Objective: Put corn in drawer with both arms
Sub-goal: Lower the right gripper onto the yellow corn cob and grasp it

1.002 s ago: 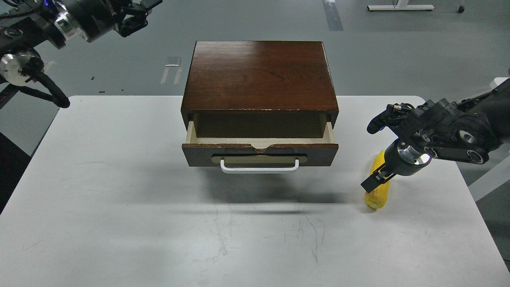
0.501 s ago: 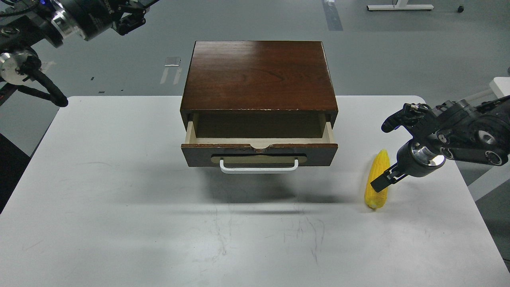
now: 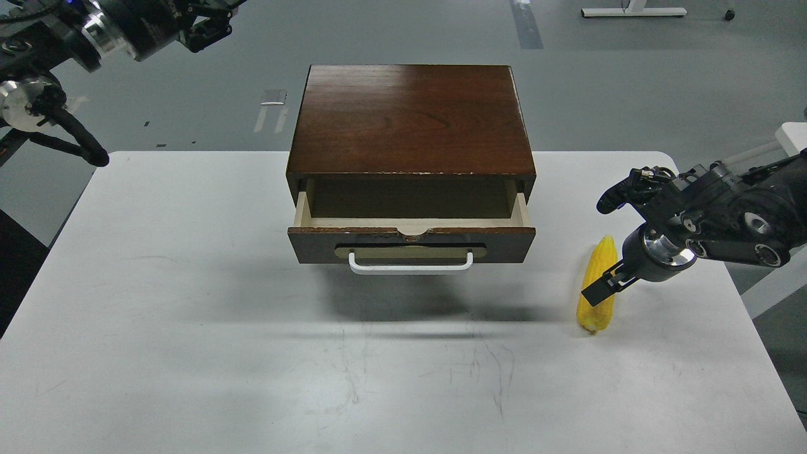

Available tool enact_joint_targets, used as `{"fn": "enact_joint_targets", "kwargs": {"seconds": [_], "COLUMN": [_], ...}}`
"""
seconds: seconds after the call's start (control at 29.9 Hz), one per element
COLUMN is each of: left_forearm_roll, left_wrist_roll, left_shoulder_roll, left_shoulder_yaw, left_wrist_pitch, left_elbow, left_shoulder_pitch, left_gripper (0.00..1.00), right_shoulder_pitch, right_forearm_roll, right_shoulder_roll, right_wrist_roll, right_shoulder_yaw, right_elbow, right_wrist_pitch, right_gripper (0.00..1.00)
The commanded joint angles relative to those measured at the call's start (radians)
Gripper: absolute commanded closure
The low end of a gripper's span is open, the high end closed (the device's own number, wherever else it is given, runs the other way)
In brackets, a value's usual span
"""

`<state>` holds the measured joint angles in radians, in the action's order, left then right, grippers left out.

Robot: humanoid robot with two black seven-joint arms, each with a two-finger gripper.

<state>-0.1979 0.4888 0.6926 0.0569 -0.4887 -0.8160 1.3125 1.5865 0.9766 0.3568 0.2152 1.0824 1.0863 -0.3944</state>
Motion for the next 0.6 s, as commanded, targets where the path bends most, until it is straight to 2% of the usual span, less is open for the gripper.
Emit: {"fn": "enact_joint_targets", "kwargs": {"seconds": [0.0, 0.57], "left_forearm_roll": [-0.002, -0.002], "left_wrist_roll": [0.0, 0.0], "left_shoulder_roll": [0.004, 0.008], "left_shoulder_yaw": [0.0, 0.0], "left_wrist_pitch": [0.0, 0.0], "left_elbow": [0.0, 0.001], "left_shoulder_pitch": [0.002, 0.001], "left_gripper": [0.02, 0.02], "right_shoulder_pitch": [-0.005, -0.057], "right_forearm_roll": [-0.033, -0.071], "right_shoulder_roll": [-0.006, -0.047], "right_wrist_roll": [0.0, -0.005], "right_shoulder_yaw": [-0.004, -0.033], "right_elbow": [-0.002, -0.045], "right_wrist_pitch": [0.002, 0.012], "right_gripper": [0.0, 0.0]}}
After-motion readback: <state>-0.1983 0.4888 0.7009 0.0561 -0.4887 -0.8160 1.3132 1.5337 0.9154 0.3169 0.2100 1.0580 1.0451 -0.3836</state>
